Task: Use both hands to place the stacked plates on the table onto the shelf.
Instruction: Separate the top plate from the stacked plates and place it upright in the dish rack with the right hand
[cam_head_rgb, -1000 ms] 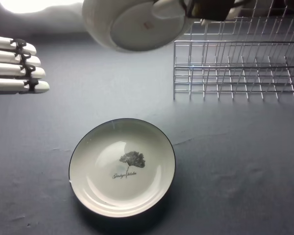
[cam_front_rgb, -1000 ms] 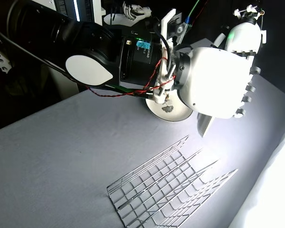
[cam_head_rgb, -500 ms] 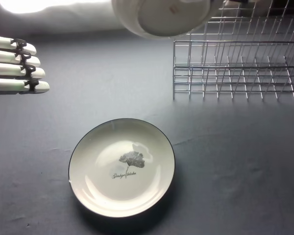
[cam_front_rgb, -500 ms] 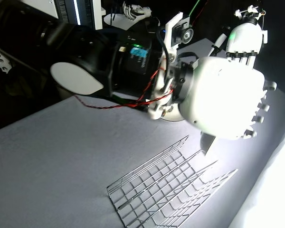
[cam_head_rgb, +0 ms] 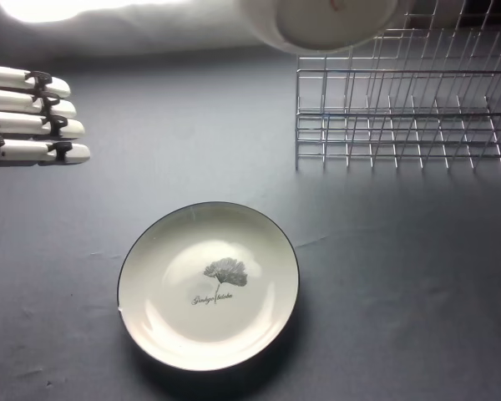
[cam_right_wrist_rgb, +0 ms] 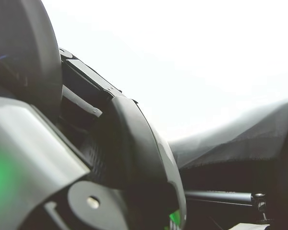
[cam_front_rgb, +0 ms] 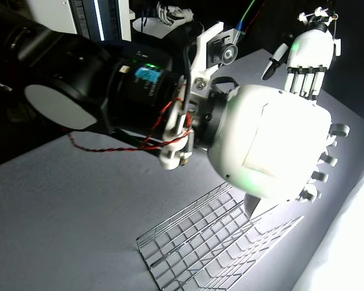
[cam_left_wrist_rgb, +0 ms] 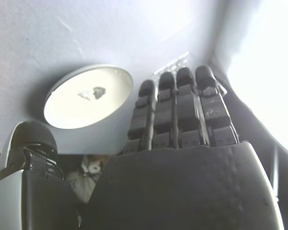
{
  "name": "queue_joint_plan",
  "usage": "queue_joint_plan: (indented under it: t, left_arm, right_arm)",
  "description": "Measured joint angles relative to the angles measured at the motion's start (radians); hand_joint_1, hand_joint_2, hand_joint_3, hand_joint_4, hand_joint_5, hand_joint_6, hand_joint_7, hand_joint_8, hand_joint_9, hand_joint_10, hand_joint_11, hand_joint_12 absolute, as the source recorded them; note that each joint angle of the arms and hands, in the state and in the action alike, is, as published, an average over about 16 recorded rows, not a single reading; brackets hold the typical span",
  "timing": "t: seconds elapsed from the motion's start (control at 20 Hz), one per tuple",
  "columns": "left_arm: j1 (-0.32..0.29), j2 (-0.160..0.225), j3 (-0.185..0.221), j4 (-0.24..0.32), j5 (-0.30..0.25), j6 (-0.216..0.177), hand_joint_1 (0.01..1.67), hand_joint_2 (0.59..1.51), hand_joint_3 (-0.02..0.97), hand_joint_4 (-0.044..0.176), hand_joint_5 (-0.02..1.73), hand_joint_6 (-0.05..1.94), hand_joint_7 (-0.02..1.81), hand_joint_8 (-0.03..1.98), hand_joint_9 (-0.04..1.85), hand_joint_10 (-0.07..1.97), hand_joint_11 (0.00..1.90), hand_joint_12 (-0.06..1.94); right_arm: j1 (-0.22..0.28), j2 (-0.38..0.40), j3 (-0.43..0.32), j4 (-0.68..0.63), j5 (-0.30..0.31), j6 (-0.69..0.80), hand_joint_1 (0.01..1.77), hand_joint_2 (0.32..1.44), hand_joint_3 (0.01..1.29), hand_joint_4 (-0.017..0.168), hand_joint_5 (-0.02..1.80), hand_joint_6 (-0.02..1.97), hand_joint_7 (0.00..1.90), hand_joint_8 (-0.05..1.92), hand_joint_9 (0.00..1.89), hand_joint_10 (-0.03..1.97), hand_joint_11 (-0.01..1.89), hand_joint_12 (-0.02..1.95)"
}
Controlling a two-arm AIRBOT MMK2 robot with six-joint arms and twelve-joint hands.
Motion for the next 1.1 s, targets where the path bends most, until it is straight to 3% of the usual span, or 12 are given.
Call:
queue_joint_plan:
  t: [0.35,0.7,0.9,1.1]
  left_arm:
    - [0.0,0.0,-0.006,0.001,0.0,0.0,0.02,1.069,0.019,-0.002,0.12,0.0,0.12,0.02,0.12,0.01,0.02,0.2]
    - [0.0,0.0,-0.006,0.001,-0.006,-0.008,0.02,1.069,0.02,-0.002,0.11,0.0,0.11,0.02,0.11,0.01,0.02,0.16]
    - [0.0,-0.003,-0.003,0.002,-0.026,-0.037,0.02,1.07,0.02,-0.002,0.1,0.0,0.11,0.02,0.1,0.01,0.03,0.14]
    - [0.0,-0.013,0.004,0.005,-0.066,-0.091,0.02,1.071,0.019,-0.002,0.1,0.0,0.1,0.02,0.1,0.01,0.03,0.13]
  right_arm:
    - [-0.028,0.04,0.011,0.0,0.002,-0.004,1.37,0.96,0.01,-0.008,0.94,0.96,1.08,0.79,0.94,1.08,0.78,1.27]
    - [-0.089,0.064,0.028,0.002,0.025,-0.006,1.37,0.96,0.01,-0.008,0.94,0.96,1.08,0.8,0.94,1.09,0.77,1.27]
    - [-0.135,0.071,0.036,0.005,0.053,-0.005,1.37,0.96,0.01,-0.008,0.94,0.96,1.07,0.82,0.93,1.1,0.77,1.28]
    - [-0.184,0.077,0.044,0.006,0.082,-0.004,1.37,0.96,0.01,-0.008,0.93,0.97,1.07,0.82,0.92,1.11,0.76,1.29]
